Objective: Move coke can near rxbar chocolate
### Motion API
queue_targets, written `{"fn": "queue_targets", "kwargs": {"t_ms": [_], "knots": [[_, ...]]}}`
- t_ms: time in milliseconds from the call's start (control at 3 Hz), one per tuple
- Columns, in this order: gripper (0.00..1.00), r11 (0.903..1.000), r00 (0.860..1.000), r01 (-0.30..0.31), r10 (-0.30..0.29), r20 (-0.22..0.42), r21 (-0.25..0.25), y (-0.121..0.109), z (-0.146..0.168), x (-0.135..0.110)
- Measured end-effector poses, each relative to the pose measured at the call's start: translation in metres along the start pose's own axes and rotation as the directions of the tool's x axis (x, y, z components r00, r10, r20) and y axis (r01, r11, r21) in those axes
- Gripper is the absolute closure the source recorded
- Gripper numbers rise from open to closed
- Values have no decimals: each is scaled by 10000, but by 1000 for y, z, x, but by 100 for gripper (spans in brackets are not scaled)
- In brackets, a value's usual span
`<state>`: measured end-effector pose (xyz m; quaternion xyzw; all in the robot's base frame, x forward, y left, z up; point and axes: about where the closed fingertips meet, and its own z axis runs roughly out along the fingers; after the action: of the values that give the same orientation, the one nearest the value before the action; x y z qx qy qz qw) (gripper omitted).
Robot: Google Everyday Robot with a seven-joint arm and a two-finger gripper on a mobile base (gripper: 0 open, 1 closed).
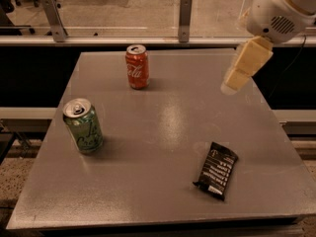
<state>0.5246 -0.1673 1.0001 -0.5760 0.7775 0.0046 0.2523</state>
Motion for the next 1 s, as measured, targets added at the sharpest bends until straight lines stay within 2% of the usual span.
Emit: {"fn": "queue_targets", "kwargs": {"t_ms": [667, 1000], "knots": [[0, 9971, 9914, -685, 717, 1096, -327, -42, 66, -65], [0, 9948, 9860, -884, 946, 1376, -508, -52, 100, -98]]}}
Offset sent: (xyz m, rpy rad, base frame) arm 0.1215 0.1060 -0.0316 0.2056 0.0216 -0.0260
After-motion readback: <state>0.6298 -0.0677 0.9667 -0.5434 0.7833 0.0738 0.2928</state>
